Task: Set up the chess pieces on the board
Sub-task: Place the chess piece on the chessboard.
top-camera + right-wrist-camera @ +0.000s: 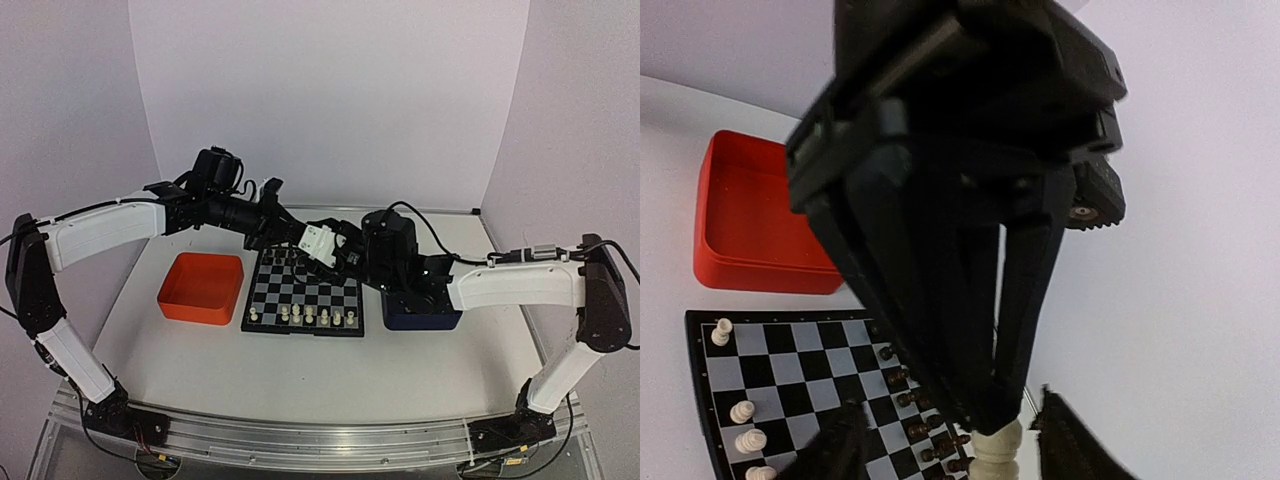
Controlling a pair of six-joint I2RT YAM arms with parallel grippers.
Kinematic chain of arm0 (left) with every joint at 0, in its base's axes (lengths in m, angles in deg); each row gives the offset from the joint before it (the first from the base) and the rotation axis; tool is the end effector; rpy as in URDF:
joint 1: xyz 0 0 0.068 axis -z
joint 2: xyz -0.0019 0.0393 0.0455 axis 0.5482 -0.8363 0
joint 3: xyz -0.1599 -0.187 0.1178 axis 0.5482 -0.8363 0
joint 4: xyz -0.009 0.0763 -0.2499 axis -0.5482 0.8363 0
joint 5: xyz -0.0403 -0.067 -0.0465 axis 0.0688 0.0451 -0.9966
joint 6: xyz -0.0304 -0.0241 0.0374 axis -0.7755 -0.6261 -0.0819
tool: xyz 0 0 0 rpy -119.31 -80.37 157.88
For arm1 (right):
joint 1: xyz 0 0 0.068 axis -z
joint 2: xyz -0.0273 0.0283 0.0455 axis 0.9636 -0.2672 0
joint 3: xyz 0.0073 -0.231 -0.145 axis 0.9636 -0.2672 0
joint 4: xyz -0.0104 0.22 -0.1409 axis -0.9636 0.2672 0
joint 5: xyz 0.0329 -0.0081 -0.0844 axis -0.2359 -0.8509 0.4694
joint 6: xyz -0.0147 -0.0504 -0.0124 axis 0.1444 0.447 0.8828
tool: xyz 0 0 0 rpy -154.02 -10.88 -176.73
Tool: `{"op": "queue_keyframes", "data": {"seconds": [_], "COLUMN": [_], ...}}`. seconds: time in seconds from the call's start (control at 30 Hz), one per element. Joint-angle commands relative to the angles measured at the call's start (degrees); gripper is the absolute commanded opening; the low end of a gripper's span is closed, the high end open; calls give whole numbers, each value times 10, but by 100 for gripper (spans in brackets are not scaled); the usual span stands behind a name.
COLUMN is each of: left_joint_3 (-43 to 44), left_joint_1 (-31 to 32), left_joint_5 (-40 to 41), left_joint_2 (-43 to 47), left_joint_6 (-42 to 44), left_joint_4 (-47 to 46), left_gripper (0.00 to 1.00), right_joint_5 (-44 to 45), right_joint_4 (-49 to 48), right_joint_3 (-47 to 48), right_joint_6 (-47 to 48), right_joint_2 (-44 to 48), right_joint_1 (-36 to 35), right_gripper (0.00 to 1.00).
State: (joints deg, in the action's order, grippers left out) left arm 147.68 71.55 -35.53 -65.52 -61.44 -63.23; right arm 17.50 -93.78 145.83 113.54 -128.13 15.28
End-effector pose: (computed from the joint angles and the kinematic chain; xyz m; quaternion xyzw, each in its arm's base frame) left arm 0.2750 -0.2471 0.3271 0.0675 0.8264 -0.5485 0.1077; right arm 0.2091 0.3315 0.2937 -0.5251 0.5279 -0.0245 0.6671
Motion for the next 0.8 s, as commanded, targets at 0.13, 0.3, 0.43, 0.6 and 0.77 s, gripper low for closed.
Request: {"op": "queue_keyframes", "data": {"seconds": [0.13, 0.3, 0.43, 0.6, 0.77], "left_joint_3": [6, -17, -16, -18, -52], "left_joint_1": [-3, 26, 62, 96, 104], "left_joint_5": [211, 327, 383, 433, 448], "left_joint_2": [55, 59, 24, -18, -28], "left_joint_6": [146, 198, 207, 202, 186], "left_joint_4": [101, 185, 250, 290, 290], "left_gripper": [0, 0, 0, 0, 0], "right_joint_5": [49, 152, 208, 168, 207], "right_joint_4": [-19, 13, 97, 237, 281], "right_joint_3": [-40, -62, -49, -36, -37], "right_joint_6": [-51, -105, -240, -446, -502], "right_joint_2": [22, 49, 73, 117, 137], "right_joint_1": [-11, -3, 46, 138, 164], "right_gripper": [87, 90, 91, 92, 92]}}
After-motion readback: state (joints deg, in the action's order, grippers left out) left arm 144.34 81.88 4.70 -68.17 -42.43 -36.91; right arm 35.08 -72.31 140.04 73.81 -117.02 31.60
